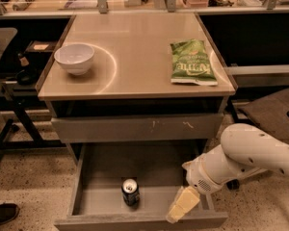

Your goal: Pick pepsi can from middle drawer and place on counter

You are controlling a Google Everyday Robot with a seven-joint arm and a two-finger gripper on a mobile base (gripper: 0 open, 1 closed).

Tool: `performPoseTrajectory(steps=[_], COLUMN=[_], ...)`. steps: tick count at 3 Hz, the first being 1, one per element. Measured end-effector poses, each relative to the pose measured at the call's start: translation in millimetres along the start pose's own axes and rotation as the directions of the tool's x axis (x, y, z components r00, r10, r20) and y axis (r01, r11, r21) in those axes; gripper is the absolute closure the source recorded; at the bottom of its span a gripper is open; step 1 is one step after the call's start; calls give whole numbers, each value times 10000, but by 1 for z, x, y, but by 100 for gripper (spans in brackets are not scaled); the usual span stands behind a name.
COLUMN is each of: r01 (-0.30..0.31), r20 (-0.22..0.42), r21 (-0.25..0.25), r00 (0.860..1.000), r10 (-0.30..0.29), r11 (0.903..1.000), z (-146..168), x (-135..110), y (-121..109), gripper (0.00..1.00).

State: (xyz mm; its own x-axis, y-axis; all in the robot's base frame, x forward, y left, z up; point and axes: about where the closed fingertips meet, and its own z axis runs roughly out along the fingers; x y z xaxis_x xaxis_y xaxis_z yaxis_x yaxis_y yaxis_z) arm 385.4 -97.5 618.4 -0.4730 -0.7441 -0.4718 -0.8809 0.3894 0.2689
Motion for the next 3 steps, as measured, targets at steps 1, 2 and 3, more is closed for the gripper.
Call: performPoseTrajectory(steps=[1, 2, 3], r01=[-236, -497, -695], r20=[363, 984, 1702], r21=[-166, -380, -403], r00=[9990, 9937, 9825], r10=[242, 532, 754], r11=[9996, 9980, 9968], z=[11, 44, 76], x=[7, 10, 3], y=[2, -1, -18], gripper=[0, 0, 0])
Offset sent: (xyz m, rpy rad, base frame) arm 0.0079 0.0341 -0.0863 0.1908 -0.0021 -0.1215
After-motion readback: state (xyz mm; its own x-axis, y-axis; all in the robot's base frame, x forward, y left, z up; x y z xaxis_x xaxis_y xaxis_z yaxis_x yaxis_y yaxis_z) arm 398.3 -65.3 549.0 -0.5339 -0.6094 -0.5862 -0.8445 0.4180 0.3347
